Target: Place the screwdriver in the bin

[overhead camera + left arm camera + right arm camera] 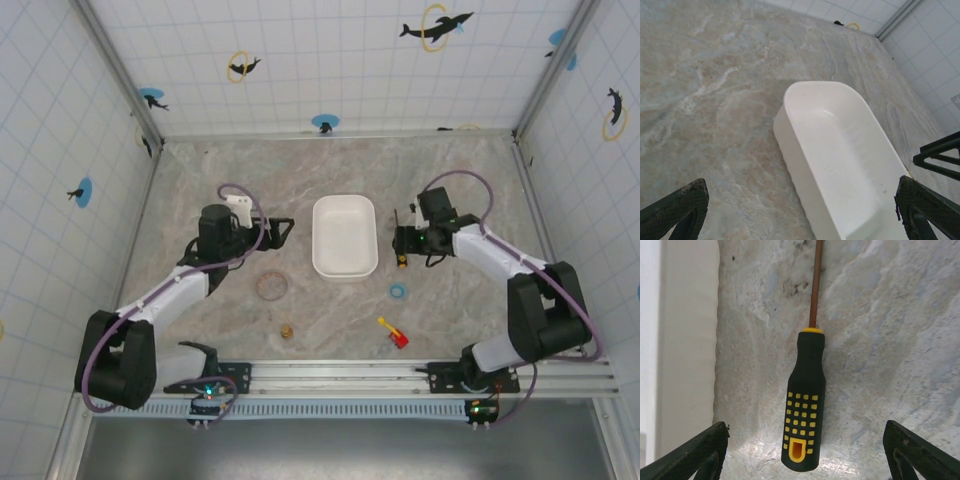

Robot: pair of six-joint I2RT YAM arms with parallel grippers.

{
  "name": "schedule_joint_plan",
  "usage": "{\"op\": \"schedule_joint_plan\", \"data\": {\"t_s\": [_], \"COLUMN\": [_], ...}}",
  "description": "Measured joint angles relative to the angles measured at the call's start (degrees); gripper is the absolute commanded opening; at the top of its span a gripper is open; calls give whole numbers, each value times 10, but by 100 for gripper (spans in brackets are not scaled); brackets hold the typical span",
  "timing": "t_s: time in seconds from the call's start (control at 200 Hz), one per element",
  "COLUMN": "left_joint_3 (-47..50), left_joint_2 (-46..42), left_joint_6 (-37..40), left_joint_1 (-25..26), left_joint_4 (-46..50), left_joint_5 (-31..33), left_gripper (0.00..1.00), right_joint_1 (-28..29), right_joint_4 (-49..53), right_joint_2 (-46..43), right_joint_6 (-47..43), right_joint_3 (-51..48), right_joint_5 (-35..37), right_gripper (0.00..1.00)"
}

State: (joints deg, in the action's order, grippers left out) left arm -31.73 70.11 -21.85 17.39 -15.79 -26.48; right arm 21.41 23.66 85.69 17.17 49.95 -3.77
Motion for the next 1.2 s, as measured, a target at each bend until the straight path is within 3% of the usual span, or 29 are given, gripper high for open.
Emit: {"op": "schedule_joint_plan", "data": {"t_s": [0.325,0.606,0.731,1.201], "left_joint_3": [7,7,7,7], "left_joint_2": [9,9,9,-3], "left_joint_6": [-24,-24,-24,-24], "left_joint_1": [17,25,25,26], "left_joint_4": [11,18,23,43], "left_joint_5": [0,4,8,17], "left_gripper": [97,98,98,98], "right_joint_1": [30,42,42,43], "right_joint_4": [2,3,4,11], "right_joint_2": [62,91,98,111], "right_joint_6": [9,10,11,13], "right_joint_3": [25,33,33,42], "right_joint_5": [34,59,68,69], "right_gripper": [59,55,48,0]}}
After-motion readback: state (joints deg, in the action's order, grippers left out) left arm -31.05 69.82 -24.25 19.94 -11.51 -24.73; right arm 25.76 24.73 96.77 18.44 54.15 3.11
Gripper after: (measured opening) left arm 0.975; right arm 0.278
